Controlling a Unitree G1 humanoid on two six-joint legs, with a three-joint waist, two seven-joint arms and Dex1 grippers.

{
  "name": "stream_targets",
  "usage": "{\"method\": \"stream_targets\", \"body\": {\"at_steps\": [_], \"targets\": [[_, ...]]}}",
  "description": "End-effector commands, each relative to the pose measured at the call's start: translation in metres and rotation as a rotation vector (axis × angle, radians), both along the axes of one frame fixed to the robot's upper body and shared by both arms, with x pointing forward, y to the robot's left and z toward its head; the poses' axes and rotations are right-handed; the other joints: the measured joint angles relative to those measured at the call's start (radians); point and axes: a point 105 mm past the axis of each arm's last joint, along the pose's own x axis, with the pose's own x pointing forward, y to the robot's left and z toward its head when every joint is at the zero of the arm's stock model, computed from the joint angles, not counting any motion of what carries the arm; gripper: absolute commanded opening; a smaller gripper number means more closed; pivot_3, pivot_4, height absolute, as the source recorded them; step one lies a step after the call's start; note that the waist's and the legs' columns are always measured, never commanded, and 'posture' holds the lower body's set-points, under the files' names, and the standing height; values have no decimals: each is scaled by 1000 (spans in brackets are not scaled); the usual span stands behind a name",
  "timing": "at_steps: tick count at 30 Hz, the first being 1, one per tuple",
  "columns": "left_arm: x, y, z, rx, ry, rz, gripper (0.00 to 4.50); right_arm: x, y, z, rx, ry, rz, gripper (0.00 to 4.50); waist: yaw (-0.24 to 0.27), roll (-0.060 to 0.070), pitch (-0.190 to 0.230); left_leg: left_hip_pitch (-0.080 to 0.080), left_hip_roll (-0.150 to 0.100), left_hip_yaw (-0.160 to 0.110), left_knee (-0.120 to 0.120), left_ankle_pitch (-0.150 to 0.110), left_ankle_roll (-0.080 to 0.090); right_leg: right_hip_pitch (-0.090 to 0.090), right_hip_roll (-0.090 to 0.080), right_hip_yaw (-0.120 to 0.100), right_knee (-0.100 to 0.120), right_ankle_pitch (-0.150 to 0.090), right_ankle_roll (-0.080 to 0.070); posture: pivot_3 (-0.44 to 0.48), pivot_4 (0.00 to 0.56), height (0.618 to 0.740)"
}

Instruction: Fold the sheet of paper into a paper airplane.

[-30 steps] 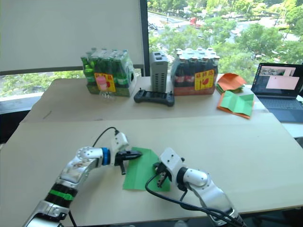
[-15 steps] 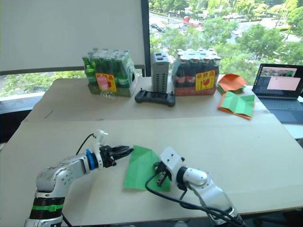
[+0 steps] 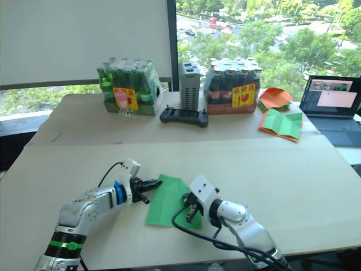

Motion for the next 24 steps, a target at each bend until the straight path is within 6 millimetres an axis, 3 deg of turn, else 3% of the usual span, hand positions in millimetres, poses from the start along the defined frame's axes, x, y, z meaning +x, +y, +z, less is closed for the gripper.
{"method": "stream_targets", "body": {"at_steps": [1, 8, 24], "targets": [[-5, -11, 14, 52, -122, -88, 30, -5, -6, -20, -45, 84, -28, 0, 0, 0, 0, 0, 0, 0, 0, 0, 0, 0, 0, 0, 0, 0, 0, 0, 150, 735], [-17, -22, 16, 165, -253, -211, 30, -3, -7, -20, -47, 82, -41, 0, 0, 0, 0, 0, 0, 0, 0, 0, 0, 0, 0, 0, -1, 0, 0, 0, 150, 735], [-13, -30, -11, 268, -210, -269, 30, 1, -9, -16, -39, 63, -68, 0, 5, 0, 0, 1, 0, 0, -1, 0, 0, 2, 0, 0, -1, 0, 0, 0, 150, 735]]}}
